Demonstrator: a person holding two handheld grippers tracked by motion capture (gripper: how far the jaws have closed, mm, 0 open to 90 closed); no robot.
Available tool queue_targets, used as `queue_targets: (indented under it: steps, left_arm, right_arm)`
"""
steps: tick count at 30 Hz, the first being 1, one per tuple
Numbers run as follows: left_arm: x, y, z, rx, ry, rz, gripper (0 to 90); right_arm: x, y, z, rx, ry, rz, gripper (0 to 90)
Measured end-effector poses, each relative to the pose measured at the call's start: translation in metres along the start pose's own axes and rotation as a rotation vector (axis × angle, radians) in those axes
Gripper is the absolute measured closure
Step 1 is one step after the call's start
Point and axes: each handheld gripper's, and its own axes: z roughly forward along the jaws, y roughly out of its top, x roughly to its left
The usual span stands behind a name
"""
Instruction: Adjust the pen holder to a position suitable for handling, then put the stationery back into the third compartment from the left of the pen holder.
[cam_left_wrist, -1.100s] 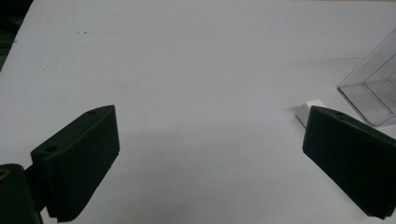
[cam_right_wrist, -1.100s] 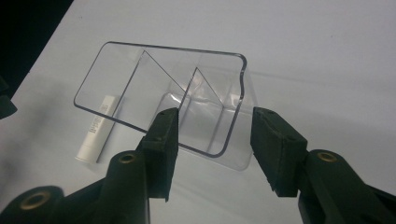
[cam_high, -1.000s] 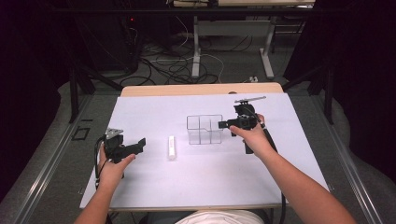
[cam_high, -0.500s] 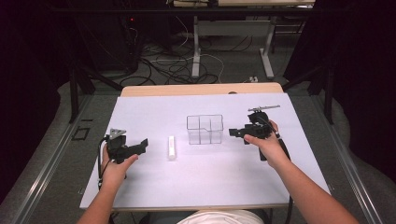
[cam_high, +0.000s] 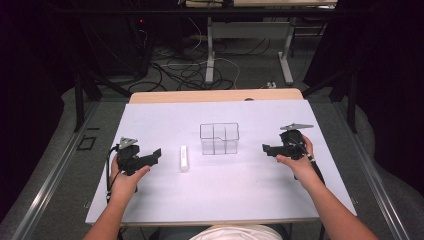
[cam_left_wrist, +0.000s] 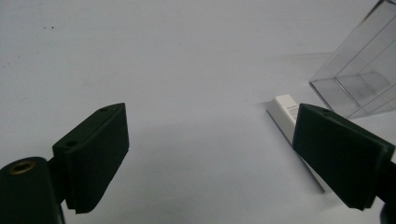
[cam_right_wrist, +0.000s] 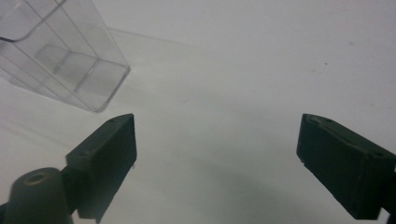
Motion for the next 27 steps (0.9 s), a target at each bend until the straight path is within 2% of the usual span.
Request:
queue_targets:
  steps: [6, 11, 18, 21, 24, 25, 27]
  left_arm:
    - [-0.015, 0.005, -0.005, -0.015, -0.041, 0.001, 17.4]
    - [-0.026, 0.006, -0.002, 0.000, -0.062, 0.004, 19.2]
    - [-0.036, 0.009, 0.001, 0.029, -0.098, -0.029, 23.5]
    - [-0.038, 0.011, 0.003, 0.030, -0.098, -0.035, 24.4]
    - [-0.041, 0.014, 0.005, 0.040, -0.103, -0.062, 25.9]
    - [-0.041, 0.015, 0.006, 0.050, -0.102, -0.061, 26.5]
    - [-0.044, 0.016, 0.008, 0.069, -0.107, -0.084, 27.7]
  right_arm:
    - [-0.005, -0.001, -0.004, -0.039, -0.044, -0.028, 10.3]
    - [-0.006, -0.002, -0.005, -0.051, -0.042, -0.017, 10.3]
    - [-0.006, -0.004, -0.003, -0.043, -0.052, -0.019, 10.3]
    - [-0.006, -0.005, -0.002, -0.034, -0.048, -0.021, 10.4]
    - [-0.005, -0.006, -0.001, -0.031, -0.042, -0.015, 10.3]
    - [-0.004, -0.006, 0.000, -0.030, -0.041, -0.012, 10.3]
    - [-0.004, -0.006, 0.000, -0.028, -0.035, -0.006, 10.4]
